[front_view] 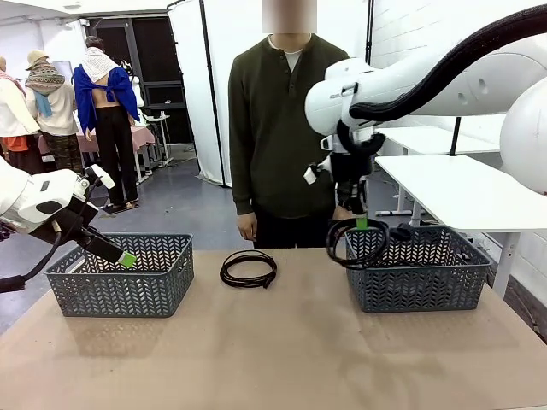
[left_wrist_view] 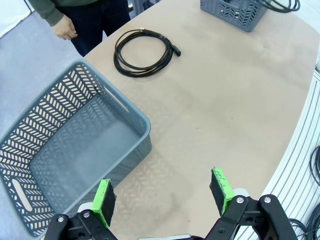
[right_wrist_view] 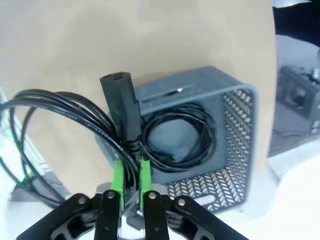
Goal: Organize the cables according to human instructions.
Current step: Pick up a bundle of cables and place it in the basket indicated by the human.
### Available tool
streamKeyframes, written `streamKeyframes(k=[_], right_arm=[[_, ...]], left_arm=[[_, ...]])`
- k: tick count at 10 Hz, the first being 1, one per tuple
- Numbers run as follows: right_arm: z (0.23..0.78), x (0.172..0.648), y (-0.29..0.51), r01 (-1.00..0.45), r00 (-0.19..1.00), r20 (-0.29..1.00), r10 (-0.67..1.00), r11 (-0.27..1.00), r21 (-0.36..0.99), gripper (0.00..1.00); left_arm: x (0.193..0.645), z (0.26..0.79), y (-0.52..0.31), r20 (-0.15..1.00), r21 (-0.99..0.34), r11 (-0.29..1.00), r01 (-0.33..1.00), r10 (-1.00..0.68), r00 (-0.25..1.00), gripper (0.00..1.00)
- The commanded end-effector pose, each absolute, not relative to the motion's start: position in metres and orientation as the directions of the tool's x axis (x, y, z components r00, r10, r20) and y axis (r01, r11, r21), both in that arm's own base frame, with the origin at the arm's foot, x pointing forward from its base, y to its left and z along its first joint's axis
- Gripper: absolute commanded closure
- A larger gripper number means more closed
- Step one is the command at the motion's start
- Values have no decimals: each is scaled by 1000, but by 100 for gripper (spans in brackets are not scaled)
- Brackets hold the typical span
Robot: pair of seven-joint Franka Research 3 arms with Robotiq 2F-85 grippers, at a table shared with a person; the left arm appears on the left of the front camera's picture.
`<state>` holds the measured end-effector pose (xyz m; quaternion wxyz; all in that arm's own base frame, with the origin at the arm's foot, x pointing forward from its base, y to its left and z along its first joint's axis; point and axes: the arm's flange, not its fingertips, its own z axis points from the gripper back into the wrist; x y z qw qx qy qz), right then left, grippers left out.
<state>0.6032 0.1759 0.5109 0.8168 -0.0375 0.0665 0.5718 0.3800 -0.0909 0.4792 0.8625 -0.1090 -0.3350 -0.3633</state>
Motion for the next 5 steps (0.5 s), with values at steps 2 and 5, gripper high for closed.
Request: streamKeyframes(k=[2, 5], right_arm=[[516, 636, 125, -967, 254, -137, 958, 248, -53, 100], [500, 659, 92, -973, 230, -93, 969, 226, -51, 100]], left_arm=[[381, 478, -90, 660, 38, 719, 694, -539, 523, 0], [381, 478, -90, 660, 38, 719, 694, -539, 523, 0]])
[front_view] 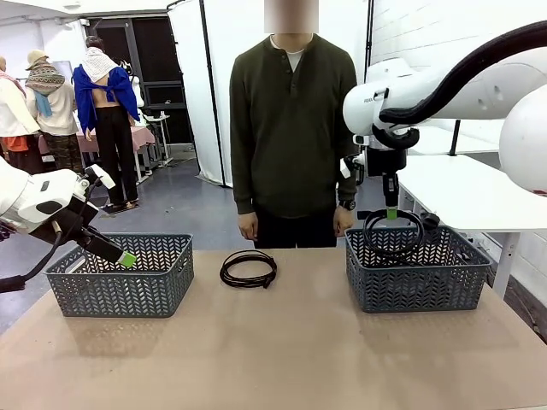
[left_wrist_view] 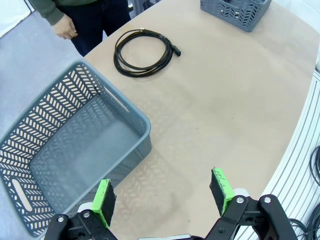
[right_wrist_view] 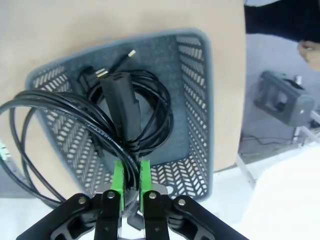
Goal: Organize the cables according to human instructions.
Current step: Pick up a bundle of cables and place it in the basket indicated by the human.
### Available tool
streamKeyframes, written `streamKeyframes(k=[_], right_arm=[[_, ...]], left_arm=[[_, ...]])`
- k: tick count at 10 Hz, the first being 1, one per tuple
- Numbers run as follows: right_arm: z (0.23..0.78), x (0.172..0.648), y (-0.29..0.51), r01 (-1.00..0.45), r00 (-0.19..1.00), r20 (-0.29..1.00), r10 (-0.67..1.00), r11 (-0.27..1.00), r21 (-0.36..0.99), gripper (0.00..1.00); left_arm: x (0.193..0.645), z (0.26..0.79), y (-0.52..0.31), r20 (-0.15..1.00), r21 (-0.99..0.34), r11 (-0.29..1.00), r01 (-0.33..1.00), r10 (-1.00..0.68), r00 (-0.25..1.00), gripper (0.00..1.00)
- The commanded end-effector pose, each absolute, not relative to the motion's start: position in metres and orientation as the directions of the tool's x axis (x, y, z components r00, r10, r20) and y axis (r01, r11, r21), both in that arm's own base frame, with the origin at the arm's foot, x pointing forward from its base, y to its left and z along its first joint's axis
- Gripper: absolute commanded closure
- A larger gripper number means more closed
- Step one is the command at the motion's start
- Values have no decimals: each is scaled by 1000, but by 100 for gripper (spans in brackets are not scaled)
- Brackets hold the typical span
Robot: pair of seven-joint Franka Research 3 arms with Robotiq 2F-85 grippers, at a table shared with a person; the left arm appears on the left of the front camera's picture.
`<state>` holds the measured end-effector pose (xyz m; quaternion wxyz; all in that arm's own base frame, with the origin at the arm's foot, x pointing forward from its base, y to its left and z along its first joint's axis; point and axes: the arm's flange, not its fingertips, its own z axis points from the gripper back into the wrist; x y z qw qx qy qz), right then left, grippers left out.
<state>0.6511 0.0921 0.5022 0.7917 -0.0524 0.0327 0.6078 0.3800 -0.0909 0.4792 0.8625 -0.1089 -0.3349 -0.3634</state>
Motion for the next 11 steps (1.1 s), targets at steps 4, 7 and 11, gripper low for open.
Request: streamKeyframes(k=[4, 7, 11], right_arm=[[484, 669, 78, -970, 242, -98, 965, 242, -16, 100], [477, 664, 77, -967, 255, -112, 960, 254, -26, 100], [476, 667, 79, -971, 238, -117, 964, 237, -23, 100]], left_arm=[[381, 478, -90, 660, 38, 719, 694, -539, 523, 0], [381, 478, -90, 660, 38, 719, 694, -539, 523, 0], [381, 478, -90, 660, 38, 719, 694, -539, 523, 0]])
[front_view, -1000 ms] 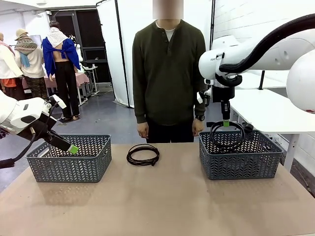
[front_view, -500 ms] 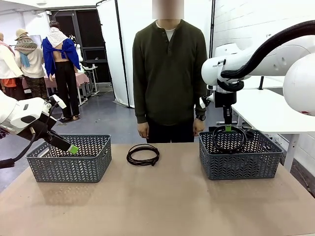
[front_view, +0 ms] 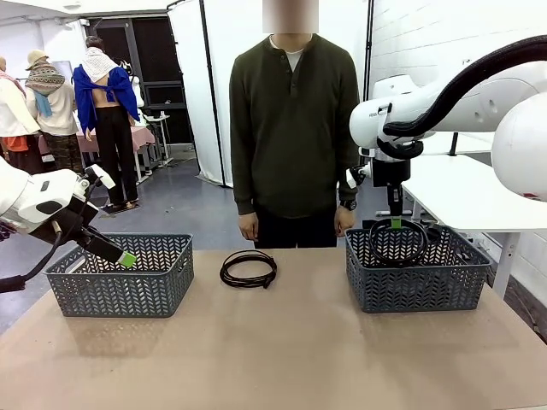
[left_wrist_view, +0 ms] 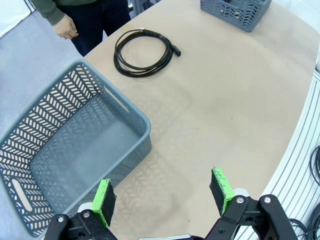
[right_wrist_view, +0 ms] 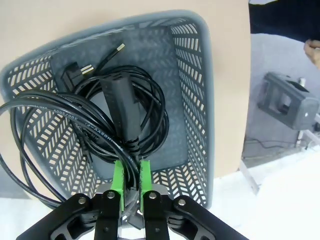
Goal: Organize the cables according to human instructions.
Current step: Pick up a bundle of cables and place it in the basket indicated by the human.
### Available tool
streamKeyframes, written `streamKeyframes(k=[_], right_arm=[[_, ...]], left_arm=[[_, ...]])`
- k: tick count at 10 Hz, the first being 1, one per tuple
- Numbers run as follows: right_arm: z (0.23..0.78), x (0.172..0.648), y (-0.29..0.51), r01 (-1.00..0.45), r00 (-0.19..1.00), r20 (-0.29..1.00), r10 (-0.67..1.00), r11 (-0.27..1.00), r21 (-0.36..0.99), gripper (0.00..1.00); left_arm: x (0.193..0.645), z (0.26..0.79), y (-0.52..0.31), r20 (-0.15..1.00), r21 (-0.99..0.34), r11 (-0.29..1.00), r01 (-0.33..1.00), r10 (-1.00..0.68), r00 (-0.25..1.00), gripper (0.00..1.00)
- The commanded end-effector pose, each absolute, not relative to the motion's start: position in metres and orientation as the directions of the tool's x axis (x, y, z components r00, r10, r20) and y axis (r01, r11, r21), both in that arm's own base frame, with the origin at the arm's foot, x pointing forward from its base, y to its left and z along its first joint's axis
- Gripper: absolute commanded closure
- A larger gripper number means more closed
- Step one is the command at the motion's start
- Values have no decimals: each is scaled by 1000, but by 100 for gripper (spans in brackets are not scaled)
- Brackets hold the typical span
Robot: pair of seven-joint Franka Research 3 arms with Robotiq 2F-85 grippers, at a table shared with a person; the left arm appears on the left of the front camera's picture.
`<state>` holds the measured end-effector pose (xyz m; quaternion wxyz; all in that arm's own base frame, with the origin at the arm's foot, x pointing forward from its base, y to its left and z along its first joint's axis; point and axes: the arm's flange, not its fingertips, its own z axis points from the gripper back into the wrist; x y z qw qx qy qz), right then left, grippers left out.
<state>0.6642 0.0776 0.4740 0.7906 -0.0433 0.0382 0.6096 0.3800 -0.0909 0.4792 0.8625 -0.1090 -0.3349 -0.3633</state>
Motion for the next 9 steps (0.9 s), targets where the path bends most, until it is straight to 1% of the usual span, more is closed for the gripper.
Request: streamKeyframes(k=[1, 3, 5, 9], right_arm=[[480, 670, 79, -974, 225, -118, 967, 224, -25, 100], [481, 675, 77, -976, 217, -124, 968, 216, -25, 100], [478, 681, 71, -976, 217, -111, 970, 212, -55, 100], [467, 697, 63, -970, 241, -88, 967, 237, -51, 100]], left_arm=[[381, 478, -90, 660, 38, 719, 694, -539, 523, 0], [381, 478, -90, 660, 38, 719, 694, -539, 523, 0], [381, 478, -90, 660, 38, 719, 694, -539, 523, 0], [381, 478, -90, 660, 38, 719, 694, -539, 523, 0]])
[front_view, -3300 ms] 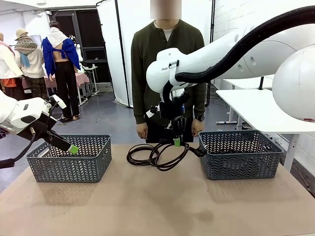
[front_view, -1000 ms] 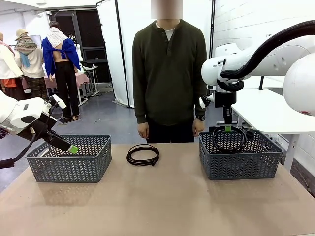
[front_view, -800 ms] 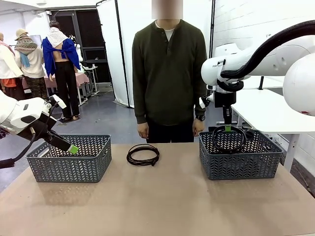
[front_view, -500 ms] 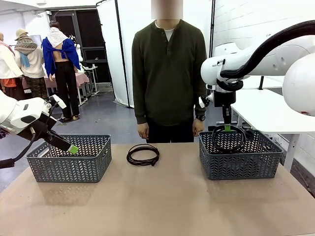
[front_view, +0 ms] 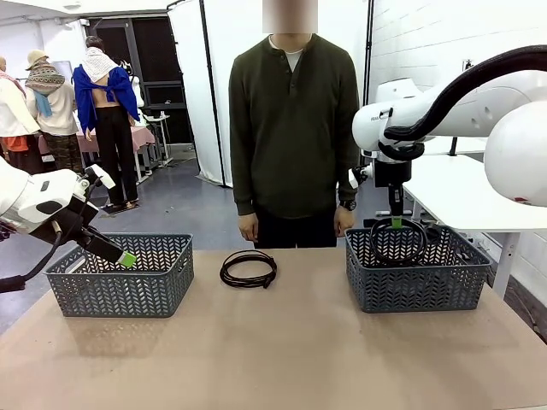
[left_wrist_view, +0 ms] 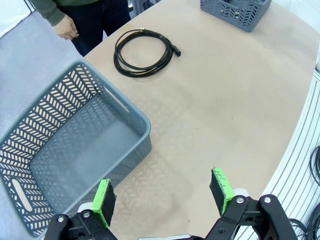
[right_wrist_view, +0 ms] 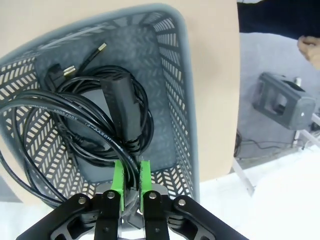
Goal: Organize the cables according to human instructions.
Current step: Pick up a bundle of cables and place it in the basket indicated by the human.
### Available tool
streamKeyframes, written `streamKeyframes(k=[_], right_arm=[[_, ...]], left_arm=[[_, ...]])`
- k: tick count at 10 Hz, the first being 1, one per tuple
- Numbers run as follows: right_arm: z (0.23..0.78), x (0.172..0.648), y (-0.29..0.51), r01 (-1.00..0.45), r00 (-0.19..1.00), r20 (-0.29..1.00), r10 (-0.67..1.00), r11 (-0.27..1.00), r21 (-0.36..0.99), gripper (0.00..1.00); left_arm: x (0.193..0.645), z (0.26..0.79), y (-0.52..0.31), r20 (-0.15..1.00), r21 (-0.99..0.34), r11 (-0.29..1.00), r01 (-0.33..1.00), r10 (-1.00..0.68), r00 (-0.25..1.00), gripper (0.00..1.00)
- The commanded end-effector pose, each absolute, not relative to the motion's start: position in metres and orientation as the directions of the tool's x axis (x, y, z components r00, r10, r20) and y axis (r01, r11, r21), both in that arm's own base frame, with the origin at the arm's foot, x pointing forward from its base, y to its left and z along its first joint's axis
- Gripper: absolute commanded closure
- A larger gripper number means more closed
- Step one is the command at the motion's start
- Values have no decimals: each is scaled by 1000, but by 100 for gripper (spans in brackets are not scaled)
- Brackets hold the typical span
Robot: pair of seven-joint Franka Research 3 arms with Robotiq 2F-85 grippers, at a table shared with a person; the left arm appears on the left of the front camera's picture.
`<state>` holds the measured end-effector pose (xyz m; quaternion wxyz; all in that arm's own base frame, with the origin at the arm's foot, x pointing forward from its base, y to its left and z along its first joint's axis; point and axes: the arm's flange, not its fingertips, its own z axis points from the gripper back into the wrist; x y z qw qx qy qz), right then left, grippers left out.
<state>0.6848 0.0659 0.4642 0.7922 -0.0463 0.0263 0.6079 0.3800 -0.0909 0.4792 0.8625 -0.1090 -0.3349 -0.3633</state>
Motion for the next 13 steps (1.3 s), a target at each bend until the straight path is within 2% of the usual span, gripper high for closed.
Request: streamKeyframes(k=[1, 5, 10, 13], right_arm=[[466, 699, 62, -969, 246, -94, 965, 242, -52, 100], [457, 705, 61, -965, 260, -87, 962, 257, -42, 100], [466, 708, 61, -957, 289, -77, 954, 288, -28, 1], [470, 709, 64, -964, 264, -108, 959, 267, 14, 0]], left_arm=[[381, 478, -90, 660, 38, 719, 694, -539, 523, 0], [381, 478, -90, 660, 38, 719, 694, -539, 523, 0], [381, 478, -90, 660, 38, 719, 694, -539, 523, 0], [381, 478, -90, 660, 38, 719, 694, -539, 523, 0]])
